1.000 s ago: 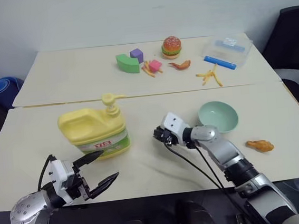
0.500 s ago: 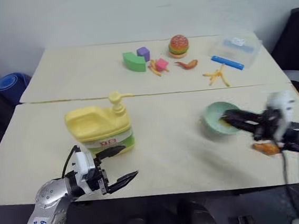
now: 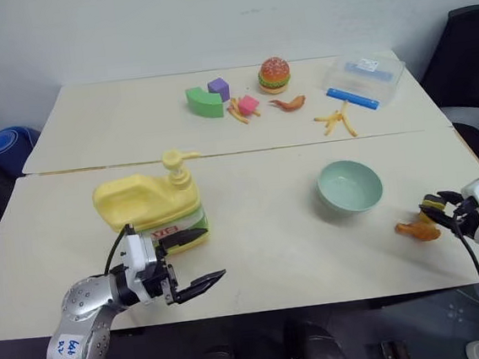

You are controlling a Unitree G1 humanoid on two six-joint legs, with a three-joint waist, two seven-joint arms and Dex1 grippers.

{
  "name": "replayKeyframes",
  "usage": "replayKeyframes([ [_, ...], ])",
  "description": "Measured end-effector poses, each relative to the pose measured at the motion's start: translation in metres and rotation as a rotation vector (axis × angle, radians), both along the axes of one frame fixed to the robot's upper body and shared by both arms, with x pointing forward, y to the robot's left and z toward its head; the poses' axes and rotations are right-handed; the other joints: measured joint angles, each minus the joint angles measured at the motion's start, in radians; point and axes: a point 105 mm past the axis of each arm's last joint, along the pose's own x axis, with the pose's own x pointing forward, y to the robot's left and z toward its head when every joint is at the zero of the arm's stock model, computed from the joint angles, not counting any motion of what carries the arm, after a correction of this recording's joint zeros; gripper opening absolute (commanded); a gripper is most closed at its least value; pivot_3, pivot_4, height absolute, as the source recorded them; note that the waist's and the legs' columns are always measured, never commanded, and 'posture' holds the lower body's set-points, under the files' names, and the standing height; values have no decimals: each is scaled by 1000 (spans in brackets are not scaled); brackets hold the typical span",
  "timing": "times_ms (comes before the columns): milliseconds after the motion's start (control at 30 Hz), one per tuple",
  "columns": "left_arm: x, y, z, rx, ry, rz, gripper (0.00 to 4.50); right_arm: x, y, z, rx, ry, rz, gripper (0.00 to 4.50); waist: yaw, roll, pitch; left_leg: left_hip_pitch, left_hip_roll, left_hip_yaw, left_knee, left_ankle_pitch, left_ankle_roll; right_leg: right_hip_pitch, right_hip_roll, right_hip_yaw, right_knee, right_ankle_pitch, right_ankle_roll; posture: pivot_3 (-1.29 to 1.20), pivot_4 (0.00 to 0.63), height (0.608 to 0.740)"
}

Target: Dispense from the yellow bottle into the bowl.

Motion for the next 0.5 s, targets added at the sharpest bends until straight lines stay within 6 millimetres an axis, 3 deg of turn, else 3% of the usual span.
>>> replayKeyframes([
  [100, 2, 7, 2, 10, 0, 26, 4500, -3, 33, 24, 20, -63, 175, 4347, 1, 0, 0, 0, 1, -1, 0, 0, -1, 0, 0, 0, 0, 0, 0, 0, 150, 740],
  [267, 1, 10, -1, 10, 18, 49, 4500, -5, 96, 48, 49, -81, 394, 4464, 4, 0, 0, 0, 1, -1, 0, -1, -1, 0, 0, 0, -1, 0, 0, 0, 150, 740],
  [367, 1, 10, -2, 8, 19, 55, 4500, -2, 134, 40, 73, -19, 484, 4464, 8, -1, 0, 0, 2, -2, 0, -1, -2, -1, 0, 0, -1, 0, 0, 0, 150, 740],
  [500, 1, 10, -3, 8, 27, 55, 4500, 3, 153, 20, 72, 79, 498, 4464, 22, -1, 0, 1, 1, -3, 0, -1, -2, -3, -1, -1, -2, 0, 0, 0, 150, 740],
])
